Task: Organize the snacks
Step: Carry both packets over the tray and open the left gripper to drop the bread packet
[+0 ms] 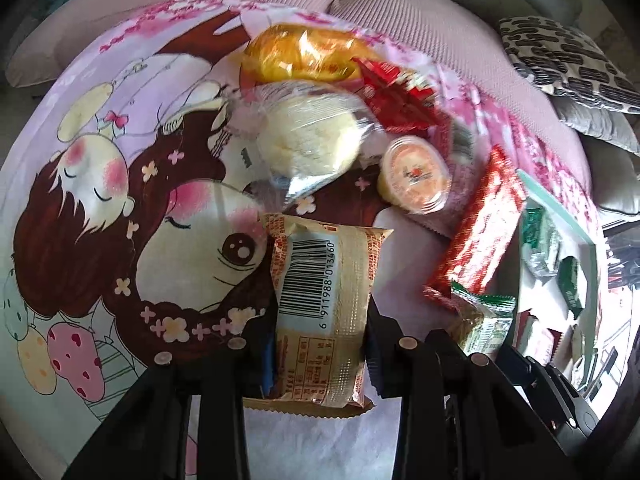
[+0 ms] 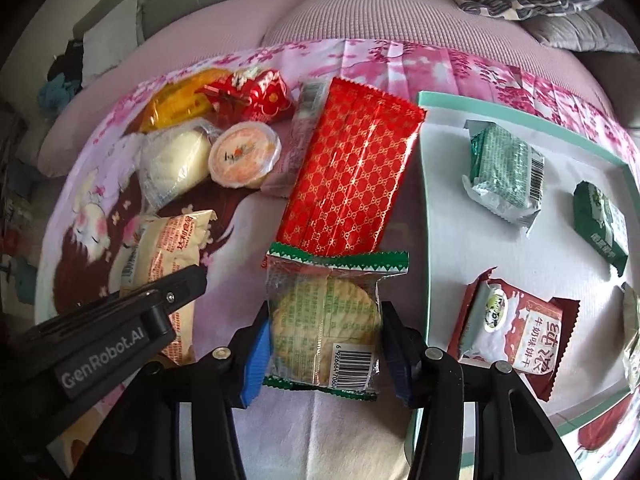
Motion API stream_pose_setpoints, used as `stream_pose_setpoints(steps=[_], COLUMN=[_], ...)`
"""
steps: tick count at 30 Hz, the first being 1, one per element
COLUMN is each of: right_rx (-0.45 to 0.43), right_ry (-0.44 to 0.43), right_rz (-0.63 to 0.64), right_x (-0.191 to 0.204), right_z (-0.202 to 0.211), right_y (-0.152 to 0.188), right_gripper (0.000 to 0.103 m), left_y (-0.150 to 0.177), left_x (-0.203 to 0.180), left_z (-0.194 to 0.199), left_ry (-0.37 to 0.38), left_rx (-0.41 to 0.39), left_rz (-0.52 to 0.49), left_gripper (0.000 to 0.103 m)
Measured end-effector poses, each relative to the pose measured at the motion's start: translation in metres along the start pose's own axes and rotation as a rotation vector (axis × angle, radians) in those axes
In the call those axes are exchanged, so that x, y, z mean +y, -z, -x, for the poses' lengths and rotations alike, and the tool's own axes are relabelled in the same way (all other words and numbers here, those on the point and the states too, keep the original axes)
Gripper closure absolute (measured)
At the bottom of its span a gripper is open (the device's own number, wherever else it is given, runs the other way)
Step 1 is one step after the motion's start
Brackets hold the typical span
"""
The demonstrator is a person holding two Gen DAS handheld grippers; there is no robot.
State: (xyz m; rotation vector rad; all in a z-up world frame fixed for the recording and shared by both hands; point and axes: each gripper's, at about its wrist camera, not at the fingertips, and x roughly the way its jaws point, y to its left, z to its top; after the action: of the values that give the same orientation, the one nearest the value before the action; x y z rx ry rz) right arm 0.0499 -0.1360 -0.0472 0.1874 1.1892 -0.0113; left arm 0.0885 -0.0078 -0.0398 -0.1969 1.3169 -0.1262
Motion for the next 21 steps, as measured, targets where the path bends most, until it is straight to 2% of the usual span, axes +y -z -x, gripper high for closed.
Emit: stream_pose_setpoints(steps=[8,14,21], right_rx=[-0.096,-0.134,-0.153], right_ry=[-0.021,-0.01,0.015], right_rz=[-0.023,-0.047,-0.143], right_x=[-0.004,-0.019,-0.061], right_z=[0.043,0.055,0.065], right_y=[0.002,-0.007,-0.012], right_gripper=[0.05,0.05,0.05], left_y=[-0.002,0.0,0.0], left_x=[-0.008,-0.014,-0.037], left_z=[0.04,0.063,0.058], left_ry=[0.043,0.061,0.053], left_rx=[-0.105,-0.171,-0.158], left_rz=[-0.027,-0.053,-0.098], left_gripper=[0.066,0.066,0.066])
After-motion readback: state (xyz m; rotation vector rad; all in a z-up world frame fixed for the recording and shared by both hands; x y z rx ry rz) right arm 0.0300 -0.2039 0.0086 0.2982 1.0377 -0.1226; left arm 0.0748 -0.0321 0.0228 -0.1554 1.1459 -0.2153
